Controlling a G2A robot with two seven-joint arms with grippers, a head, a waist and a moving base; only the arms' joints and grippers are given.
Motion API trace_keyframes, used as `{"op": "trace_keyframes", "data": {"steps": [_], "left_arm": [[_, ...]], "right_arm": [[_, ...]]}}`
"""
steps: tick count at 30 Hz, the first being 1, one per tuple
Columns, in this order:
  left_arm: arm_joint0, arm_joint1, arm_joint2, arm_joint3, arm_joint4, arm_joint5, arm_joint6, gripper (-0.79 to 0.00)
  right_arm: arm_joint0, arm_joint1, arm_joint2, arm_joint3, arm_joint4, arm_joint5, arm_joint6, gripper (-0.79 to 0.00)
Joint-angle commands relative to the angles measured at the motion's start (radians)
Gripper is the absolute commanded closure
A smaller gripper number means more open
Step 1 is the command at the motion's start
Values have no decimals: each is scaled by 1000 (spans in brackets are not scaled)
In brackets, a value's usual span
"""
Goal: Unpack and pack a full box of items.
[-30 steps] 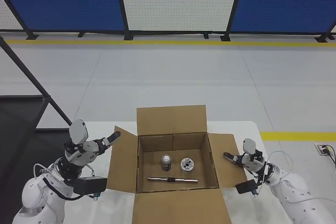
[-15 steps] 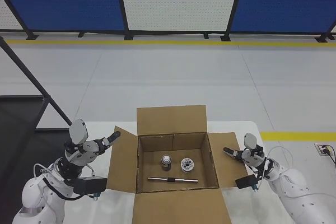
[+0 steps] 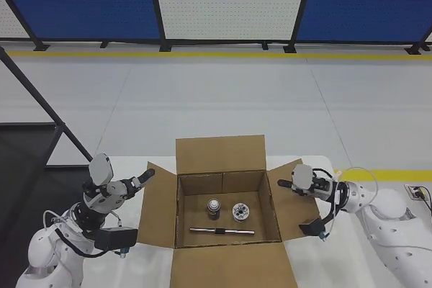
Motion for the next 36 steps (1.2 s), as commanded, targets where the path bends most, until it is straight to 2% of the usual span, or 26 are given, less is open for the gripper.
{"op": "trace_keyframes", "data": {"steps": [1,4,13,20,25,36], "left_arm": [[0,0,0,0,0,0,0,-785],[15,2,-6,-18,1,-2,-24,-785],[57,10,-68,-21,-28,15,-42,-785],[115,18,-128,-4,-45,32,-46,-785],[146,21,-155,0,-66,30,-50,-785],[146,21,-155,0,-66,30,-50,-785]], "right_arm": [[-9,13,15,-91,-87,-51,21,-785],[-19,29,33,-200,-200,-150,49,-785],[-11,57,51,-457,-404,-399,70,-785],[78,52,-42,-537,-544,-578,51,-785],[171,43,-152,-512,-606,-693,32,-785],[171,43,-152,-512,-606,-693,32,-785]]}}
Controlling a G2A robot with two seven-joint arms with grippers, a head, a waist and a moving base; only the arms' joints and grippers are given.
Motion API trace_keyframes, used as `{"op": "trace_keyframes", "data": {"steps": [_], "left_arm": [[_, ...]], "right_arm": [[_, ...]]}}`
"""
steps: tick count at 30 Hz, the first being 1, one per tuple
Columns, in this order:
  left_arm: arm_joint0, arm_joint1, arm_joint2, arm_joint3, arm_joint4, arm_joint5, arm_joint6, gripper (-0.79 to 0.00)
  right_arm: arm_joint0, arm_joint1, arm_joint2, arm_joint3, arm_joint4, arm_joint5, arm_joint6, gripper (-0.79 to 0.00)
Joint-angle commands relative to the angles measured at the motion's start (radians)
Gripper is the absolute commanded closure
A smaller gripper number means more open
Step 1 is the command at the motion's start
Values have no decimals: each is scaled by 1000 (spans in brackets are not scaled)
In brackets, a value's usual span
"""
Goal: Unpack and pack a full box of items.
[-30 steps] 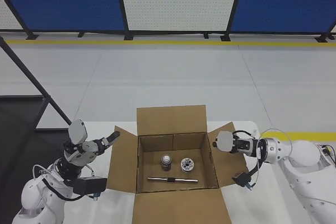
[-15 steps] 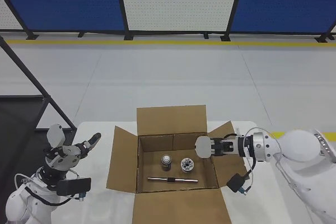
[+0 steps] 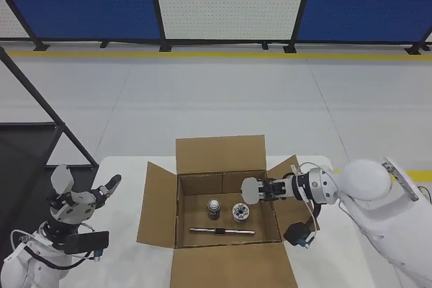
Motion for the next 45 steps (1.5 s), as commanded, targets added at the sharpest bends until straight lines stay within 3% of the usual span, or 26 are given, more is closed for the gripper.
{"op": "trace_keyframes", "data": {"steps": [1,5,12,21,32,45], "left_arm": [[0,0,0,0,0,0,0,-785],[11,2,-3,-5,23,-19,-40,-785],[36,16,-34,28,103,-77,-51,-785],[79,27,-49,20,125,-108,2,-785],[79,37,-12,17,185,-134,20,-785],[83,37,-7,5,185,-136,-5,-785]], "right_arm": [[-4,0,-2,-2,3,5,5,-785],[3,-6,-69,-9,0,24,14,-785],[250,-38,-385,65,0,-56,30,-785],[571,-166,-771,209,0,-168,-4,-785],[555,-380,-771,548,0,-99,-133,-785],[537,-380,-767,539,11,-90,-98,-785]]}}
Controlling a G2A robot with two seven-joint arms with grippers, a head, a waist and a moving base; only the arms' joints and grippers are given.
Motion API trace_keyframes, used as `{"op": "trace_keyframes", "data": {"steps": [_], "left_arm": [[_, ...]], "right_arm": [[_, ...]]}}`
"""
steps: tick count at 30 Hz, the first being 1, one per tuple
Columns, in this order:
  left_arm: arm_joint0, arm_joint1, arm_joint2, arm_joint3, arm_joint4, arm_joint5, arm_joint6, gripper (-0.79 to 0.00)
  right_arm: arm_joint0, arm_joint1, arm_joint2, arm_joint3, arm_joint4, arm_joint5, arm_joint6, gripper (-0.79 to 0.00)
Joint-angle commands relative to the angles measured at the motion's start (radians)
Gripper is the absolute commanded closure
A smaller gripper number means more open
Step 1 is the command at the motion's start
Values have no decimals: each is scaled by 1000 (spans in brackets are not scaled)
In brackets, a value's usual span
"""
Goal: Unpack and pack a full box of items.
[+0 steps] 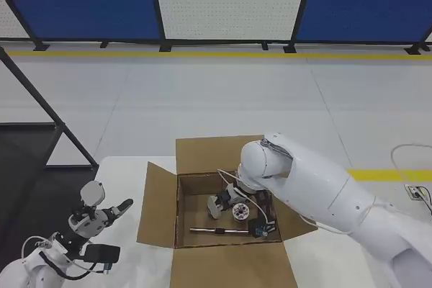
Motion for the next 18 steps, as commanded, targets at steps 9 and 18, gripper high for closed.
{"op": "trace_keyframes", "data": {"steps": [9,18], "left_arm": [[7,5,3,-21,1,-6,-77,-785],[20,9,-11,-32,-26,10,-85,-785]], "right_arm": [[-38,-49,-2,77,-4,-29,4,-785],[-60,-119,-2,244,-4,7,-19,-785]]}}
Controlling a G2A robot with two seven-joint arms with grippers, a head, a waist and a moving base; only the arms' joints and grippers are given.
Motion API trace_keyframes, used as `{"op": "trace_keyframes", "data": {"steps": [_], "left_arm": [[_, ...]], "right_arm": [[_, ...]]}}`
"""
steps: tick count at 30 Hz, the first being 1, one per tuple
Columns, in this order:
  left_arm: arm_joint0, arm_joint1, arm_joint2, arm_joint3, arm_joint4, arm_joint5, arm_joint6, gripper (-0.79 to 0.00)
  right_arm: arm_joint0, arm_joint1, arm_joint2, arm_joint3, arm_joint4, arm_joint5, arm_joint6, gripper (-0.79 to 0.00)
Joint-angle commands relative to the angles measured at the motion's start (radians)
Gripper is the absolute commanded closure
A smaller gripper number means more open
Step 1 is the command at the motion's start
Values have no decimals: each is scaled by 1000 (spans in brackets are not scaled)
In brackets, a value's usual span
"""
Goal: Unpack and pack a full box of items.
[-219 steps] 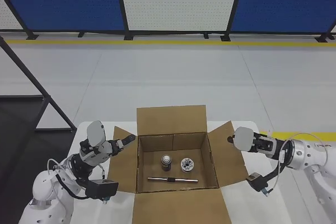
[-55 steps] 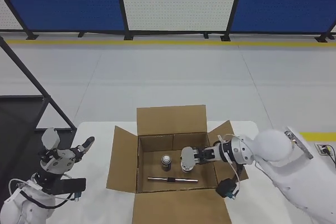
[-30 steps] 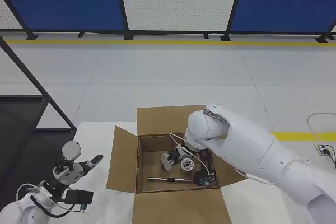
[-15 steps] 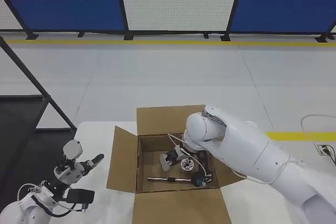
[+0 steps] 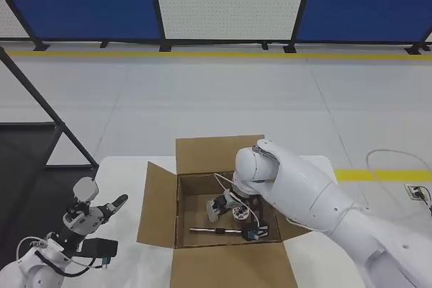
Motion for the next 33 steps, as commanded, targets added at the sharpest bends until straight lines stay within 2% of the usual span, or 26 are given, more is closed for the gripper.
{"op": "trace_keyframes", "data": {"steps": [1,8,11,16,20,28,31,33], "left_arm": [[2,1,-1,-2,0,3,-4,-785],[-3,4,11,-10,32,-5,-63,-785],[-3,5,14,-12,36,-5,-69,-785],[2,8,12,-14,36,-5,-76,-785],[6,9,13,-15,34,-1,-77,-785],[10,13,19,-18,38,3,-80,-785],[11,14,20,-15,39,4,-82,-785],[11,15,20,-15,36,6,-85,-785]], "right_arm": [[-6,-16,0,47,0,-10,2,-785],[-12,-61,0,151,0,-122,38,-785],[-16,-80,0,199,0,-213,77,-785],[0,-101,2,239,50,-216,80,-785],[18,-97,13,249,86,-182,53,-785],[29,-74,10,208,152,-239,103,-785],[37,-58,0,129,111,-180,45,-785],[37,-58,0,129,111,-180,45,-785]]}}
